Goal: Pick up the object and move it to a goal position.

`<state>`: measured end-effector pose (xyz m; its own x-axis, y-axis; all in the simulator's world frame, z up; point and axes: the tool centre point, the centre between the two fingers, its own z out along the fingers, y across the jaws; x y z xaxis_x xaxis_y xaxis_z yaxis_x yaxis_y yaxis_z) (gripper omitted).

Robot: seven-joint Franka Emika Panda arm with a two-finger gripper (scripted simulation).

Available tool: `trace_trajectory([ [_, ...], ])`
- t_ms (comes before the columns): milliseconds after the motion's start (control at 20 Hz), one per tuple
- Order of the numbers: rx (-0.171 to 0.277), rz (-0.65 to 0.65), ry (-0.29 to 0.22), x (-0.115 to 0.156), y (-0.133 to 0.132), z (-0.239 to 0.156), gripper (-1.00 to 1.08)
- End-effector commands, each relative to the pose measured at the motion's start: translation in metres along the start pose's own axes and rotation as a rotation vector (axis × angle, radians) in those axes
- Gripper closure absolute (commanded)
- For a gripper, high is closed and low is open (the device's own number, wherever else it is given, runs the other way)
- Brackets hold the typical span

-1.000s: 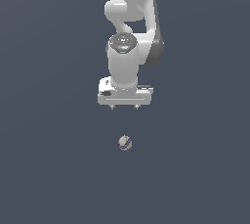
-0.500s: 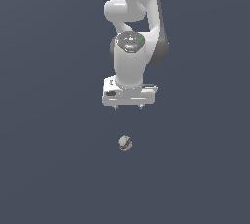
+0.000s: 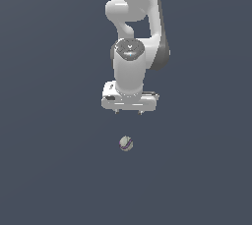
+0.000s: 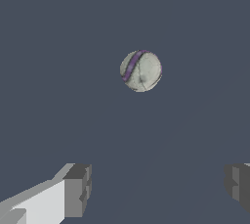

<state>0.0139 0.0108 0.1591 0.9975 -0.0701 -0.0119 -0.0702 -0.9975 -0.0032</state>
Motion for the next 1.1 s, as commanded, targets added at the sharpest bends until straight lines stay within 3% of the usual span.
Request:
trace_trajectory([
  [0,0.002,0.050,0.000,0.007,0.001,0.004,-0.92],
  [1050,0.003,0.598,0.009,0.078,0.005,0.059,-0.92],
])
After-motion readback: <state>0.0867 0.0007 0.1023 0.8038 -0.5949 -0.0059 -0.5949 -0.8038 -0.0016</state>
